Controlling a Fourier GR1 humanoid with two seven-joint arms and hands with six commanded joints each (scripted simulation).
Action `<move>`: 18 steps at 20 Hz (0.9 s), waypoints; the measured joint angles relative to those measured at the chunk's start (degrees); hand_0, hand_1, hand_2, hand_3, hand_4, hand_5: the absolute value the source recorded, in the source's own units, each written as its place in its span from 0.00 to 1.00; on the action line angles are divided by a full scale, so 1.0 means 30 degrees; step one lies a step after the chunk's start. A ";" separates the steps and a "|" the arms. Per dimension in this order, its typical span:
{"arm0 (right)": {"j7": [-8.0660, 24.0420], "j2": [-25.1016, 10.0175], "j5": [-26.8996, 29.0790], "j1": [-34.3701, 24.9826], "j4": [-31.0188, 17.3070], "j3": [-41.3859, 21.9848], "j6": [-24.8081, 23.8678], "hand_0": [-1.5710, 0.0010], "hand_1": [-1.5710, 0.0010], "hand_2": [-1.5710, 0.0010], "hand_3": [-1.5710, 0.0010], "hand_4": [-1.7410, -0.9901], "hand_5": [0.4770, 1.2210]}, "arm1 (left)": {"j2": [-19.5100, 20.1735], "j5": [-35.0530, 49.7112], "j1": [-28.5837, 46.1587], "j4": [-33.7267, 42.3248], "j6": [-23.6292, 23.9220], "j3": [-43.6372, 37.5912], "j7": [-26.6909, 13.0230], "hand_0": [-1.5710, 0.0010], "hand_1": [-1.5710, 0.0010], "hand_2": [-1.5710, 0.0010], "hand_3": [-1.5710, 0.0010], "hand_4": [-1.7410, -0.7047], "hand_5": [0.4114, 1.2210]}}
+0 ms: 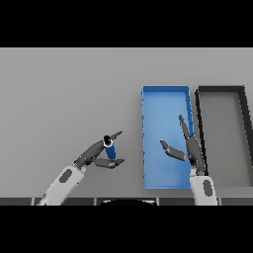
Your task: Pick up the blue pipe and place it into the blue bin.
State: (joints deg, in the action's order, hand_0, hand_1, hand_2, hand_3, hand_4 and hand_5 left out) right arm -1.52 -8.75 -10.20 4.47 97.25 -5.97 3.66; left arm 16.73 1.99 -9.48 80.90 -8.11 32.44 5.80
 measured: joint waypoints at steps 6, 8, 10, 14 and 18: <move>-0.0355 0.0101 -0.0044 0.0158 0.0263 -0.0149 0.0011 1.00 1.00 1.00 1.00 0.73 0.11 | -0.1430 0.1865 0.0017 -0.0467 -0.0656 -0.0387 0.0025 0.59 0.47 0.40 0.42 0.28 0.65; -0.0469 -0.0102 -0.0062 0.0392 0.0423 -0.0091 0.0078 1.00 1.00 1.00 1.00 0.74 0.11 | -0.1773 0.1509 0.0033 -0.0477 -0.0424 -0.0273 0.0480 0.38 0.30 0.26 0.29 0.18 0.78; -0.0424 -0.0040 -0.0202 0.0392 0.0413 -0.0177 0.0003 1.00 1.00 1.00 1.00 0.75 0.11 | -0.1707 0.1542 0.0330 -0.0282 -0.0507 0.0004 0.1159 0.24 0.19 0.17 0.20 0.12 0.86; -0.0451 0.0081 -0.0254 0.0426 0.0169 -0.0206 -0.0054 1.00 1.00 1.00 1.00 0.76 0.11 | -0.1646 0.1031 0.0406 0.0136 0.0089 0.0482 0.1363 0.10 0.08 0.07 0.08 0.21 0.94; -0.0387 0.0010 -0.0334 0.0177 0.0105 -0.0207 -0.0052 1.00 1.00 1.00 1.00 0.78 0.10 | -0.2093 0.0577 0.0310 0.0839 0.0485 0.0474 0.1612 0.04 0.03 0.03 0.03 0.24 0.98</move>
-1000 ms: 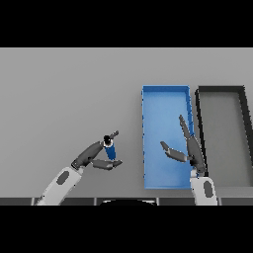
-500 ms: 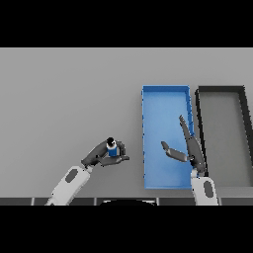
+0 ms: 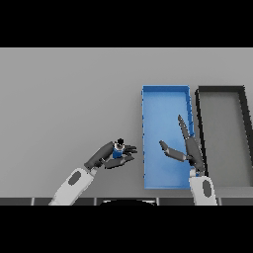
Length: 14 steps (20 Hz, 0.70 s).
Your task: Pick up the blue pipe and place it into the blue bin.
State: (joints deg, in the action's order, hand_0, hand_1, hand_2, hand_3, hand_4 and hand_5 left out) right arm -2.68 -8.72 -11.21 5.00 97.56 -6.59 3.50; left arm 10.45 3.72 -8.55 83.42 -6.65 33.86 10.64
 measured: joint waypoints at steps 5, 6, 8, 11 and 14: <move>0.0028 -0.0176 -0.0261 -0.0072 -0.0160 0.0077 -0.0124 1.00 1.00 1.00 1.00 0.80 0.11 | -0.0783 0.0207 -0.0504 0.1437 -0.0073 -0.0219 0.0123 0.01 0.01 0.01 0.01 0.26 0.99; 0.0008 -0.0188 -0.0036 -0.0054 -0.0173 0.0160 -0.0002 1.00 1.00 1.00 1.00 0.81 0.11 | -0.0805 0.0161 -0.0695 0.1687 -0.0010 -0.0339 -0.0278 0.01 0.01 0.01 0.01 0.26 0.99; -0.0049 -0.0215 -0.0243 0.0068 0.0046 -0.0011 0.0014 1.00 1.00 1.00 1.00 0.82 0.12 | -0.0988 -0.0034 -0.0883 0.2161 -0.0185 -0.0183 -0.0683 0.01 0.01 0.00 0.01 0.26 1.00; 0.0175 -0.0162 -0.0402 -0.0007 -0.0190 0.0048 -0.0191 1.00 1.00 1.00 1.00 0.82 0.13 | -0.0965 0.0009 -0.1231 0.2512 -0.0685 -0.0324 -0.1499 0.00 0.00 0.00 0.00 0.26 1.00; -0.0257 -0.0080 -0.0459 0.0445 0.0100 0.0049 -0.0368 1.00 1.00 1.00 1.00 0.82 0.14 | -0.1126 0.0134 -0.1405 0.2719 -0.1111 -0.0506 -0.1870 0.00 0.00 0.00 0.00 0.26 1.00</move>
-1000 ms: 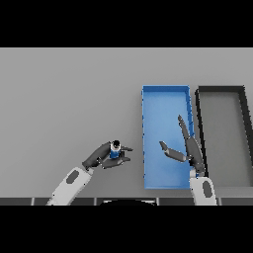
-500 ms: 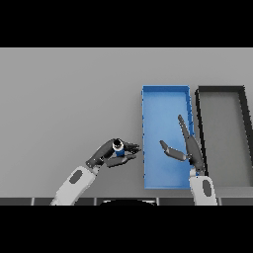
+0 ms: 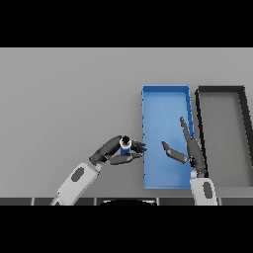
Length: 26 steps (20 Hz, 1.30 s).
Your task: Pick up the blue pipe and place it into the blue bin.
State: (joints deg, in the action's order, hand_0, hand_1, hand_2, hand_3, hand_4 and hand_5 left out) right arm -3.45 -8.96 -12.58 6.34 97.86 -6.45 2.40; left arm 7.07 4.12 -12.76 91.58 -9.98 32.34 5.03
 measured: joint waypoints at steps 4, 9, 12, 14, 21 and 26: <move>-0.0421 0.1781 -0.1695 0.3456 0.2081 -0.0794 -0.2355 1.00 1.00 1.00 1.00 0.81 0.14 | -0.0084 -0.0355 0.0443 0.0214 -0.0250 0.0075 -0.0259 0.00 0.00 0.00 0.00 0.26 1.00; -0.0389 0.3185 -0.2811 0.5776 0.3829 -0.1448 -0.3975 1.00 0.99 0.99 1.00 0.75 0.12 | -0.0211 -0.0639 0.0358 0.0121 -0.0616 -0.0343 0.0048 0.00 0.00 0.00 0.00 0.26 1.00; -0.2026 0.2815 -0.0175 0.5424 0.5248 -0.0942 -0.2692 1.00 0.99 0.98 1.00 0.75 0.15 | -0.0348 -0.0839 0.0339 0.0193 -0.0825 -0.0469 -0.0095 0.00 0.00 0.00 0.00 0.26 1.00; -0.1818 0.2045 0.0812 0.4957 0.6402 -0.0876 -0.1661 1.00 0.99 0.99 1.00 0.77 0.15 | -0.0400 -0.0963 0.0442 0.0337 -0.0971 -0.0514 -0.0347 0.00 0.00 0.00 0.00 0.26 1.00; 0.4156 -0.0672 0.0889 0.2723 0.8719 -0.2792 0.2139 1.00 1.00 1.00 1.00 0.69 0.08 | -0.0708 -0.1386 0.0812 0.0671 -0.1416 -0.0650 -0.0473 0.00 0.00 0.00 0.00 0.26 1.00; 0.6422 -0.0914 0.1149 -0.0080 0.9148 -0.4243 0.3706 1.00 1.00 1.00 1.00 0.66 0.06 | -0.1034 -0.2021 0.0408 0.0208 -0.1639 -0.0888 -0.0661 0.00 0.00 0.00 0.00 0.26 1.00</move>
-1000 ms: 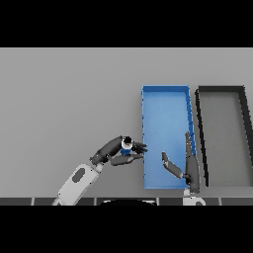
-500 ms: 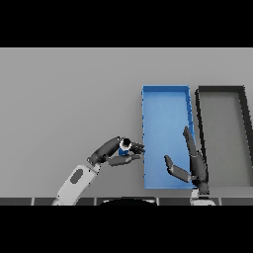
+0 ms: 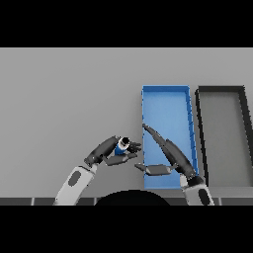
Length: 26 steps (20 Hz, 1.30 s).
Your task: Pick up the blue pipe and place it into the blue bin.
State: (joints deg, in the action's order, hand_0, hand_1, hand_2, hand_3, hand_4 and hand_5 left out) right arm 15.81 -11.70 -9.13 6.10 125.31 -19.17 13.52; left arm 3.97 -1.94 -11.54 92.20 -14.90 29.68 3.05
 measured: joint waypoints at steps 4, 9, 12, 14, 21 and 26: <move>0.2120 0.0865 0.0743 -0.1899 -0.0517 -0.0974 0.0797 1.00 1.00 1.00 1.00 0.69 0.06 | -0.0231 -0.0163 0.0024 0.0021 -0.0140 -0.0214 -0.0131 0.00 0.00 0.00 0.00 0.26 1.00; 0.3005 0.1617 0.1404 -0.4945 -0.1843 -0.1379 0.1497 1.00 1.00 1.00 1.00 0.73 0.05 | -0.0205 -0.0054 0.0174 -0.0143 -0.1033 -0.0449 0.0226 0.00 0.00 0.00 0.00 0.26 1.00; 0.3643 0.2173 0.1844 -0.6181 -0.2277 -0.1745 0.1814 1.00 1.00 1.00 1.00 0.71 0.05 | -0.0478 0.0305 0.0127 -0.0285 -0.1543 -0.0720 0.0095 0.00 0.00 0.00 0.00 0.27 1.00; 0.4240 0.2321 0.2142 -0.7330 -0.2973 -0.1450 0.2014 1.00 0.98 0.96 1.00 0.70 0.05 | -0.0484 0.0264 0.0191 0.0008 -0.1803 -0.0807 0.0117 0.00 0.00 0.00 0.00 0.27 1.00; 0.4387 0.2878 0.2461 -0.8984 -0.4630 -0.1326 0.2617 0.31 0.30 0.30 0.43 0.27 0.17 | -0.0913 0.0163 0.0315 -0.0090 -0.1827 -0.1263 -0.0804 0.00 0.00 0.01 0.22 0.07 1.00; 0.2686 0.3797 0.2581 -0.8421 -0.4827 -0.1571 0.2224 0.10 0.10 0.10 0.14 0.36 0.70 | -0.1186 -0.0008 0.0496 -0.0037 -0.2192 -0.1273 -0.0254 0.00 0.00 0.01 0.13 0.02 1.00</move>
State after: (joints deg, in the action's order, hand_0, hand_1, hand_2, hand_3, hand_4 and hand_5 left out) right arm 23.87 -0.31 -1.39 -19.16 110.83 -23.89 20.19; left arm 0.41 -1.96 -10.05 92.09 -21.47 25.86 2.28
